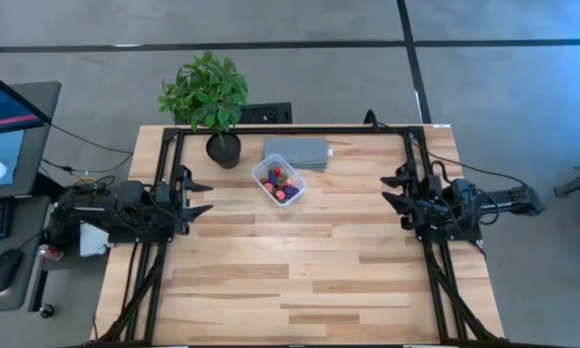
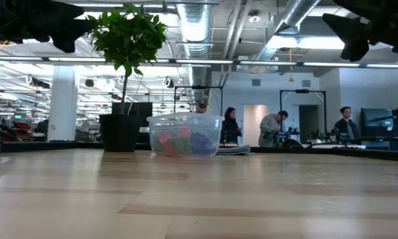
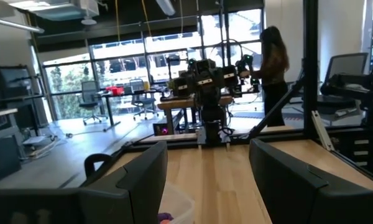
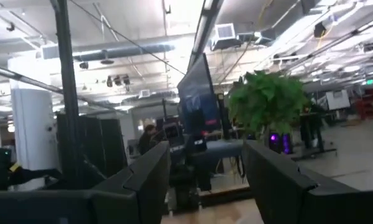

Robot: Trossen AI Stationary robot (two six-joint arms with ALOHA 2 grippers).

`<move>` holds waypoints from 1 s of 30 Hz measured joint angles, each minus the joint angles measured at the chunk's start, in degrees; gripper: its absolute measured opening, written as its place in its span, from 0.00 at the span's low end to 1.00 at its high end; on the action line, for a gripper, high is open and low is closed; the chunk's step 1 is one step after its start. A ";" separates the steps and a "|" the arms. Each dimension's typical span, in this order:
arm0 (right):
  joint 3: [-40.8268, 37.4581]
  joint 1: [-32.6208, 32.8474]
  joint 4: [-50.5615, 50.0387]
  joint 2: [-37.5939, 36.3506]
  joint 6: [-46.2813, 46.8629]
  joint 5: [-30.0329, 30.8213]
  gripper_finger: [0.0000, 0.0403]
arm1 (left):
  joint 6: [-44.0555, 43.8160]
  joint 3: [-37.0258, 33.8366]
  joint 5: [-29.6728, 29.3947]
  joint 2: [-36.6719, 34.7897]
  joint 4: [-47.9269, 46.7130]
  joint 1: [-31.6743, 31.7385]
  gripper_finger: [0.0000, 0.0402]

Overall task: Pick and placing Produce into tupperware
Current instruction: Return to Home Position

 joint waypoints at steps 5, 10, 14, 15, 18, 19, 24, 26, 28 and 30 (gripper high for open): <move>0.03 -0.32 -5.89 -4.99 0.13 -0.10 0.56 | 0.57 0.00 -0.90 -0.02 0.03 0.02 0.55; 0.46 -0.72 -8.50 -4.99 0.19 -0.16 0.56 | 1.27 0.02 -0.89 -0.02 0.50 0.00 0.55; 0.50 -0.72 -9.69 -4.99 0.41 -0.18 0.56 | 1.91 0.02 -0.89 -0.04 0.82 0.01 0.55; 0.50 -0.72 -10.41 -4.99 0.63 -0.16 0.56 | 2.29 0.02 -0.83 -0.04 0.97 0.00 0.55; 0.51 -0.72 -11.83 -4.98 1.45 -0.16 0.56 | 4.08 0.02 0.81 -0.04 1.40 0.02 0.55; 0.52 -0.72 -12.51 -4.97 1.73 -0.16 0.56 | 4.79 0.02 1.79 -0.04 1.53 0.01 0.55; 0.52 -0.72 -13.18 -4.97 2.35 -0.01 0.56 | 5.55 0.02 3.48 -0.04 1.02 0.00 0.55; 0.55 -0.72 -13.04 -4.97 2.35 0.01 0.56 | 5.52 0.02 3.65 -0.04 0.15 0.00 0.55; 0.55 -0.72 -12.85 -4.97 2.37 0.01 0.56 | 5.50 -0.31 3.65 -0.04 0.73 0.00 0.55; 0.55 -0.72 -12.85 -4.97 2.61 0.01 0.56 | 6.29 -1.52 3.66 -0.04 4.40 0.00 0.55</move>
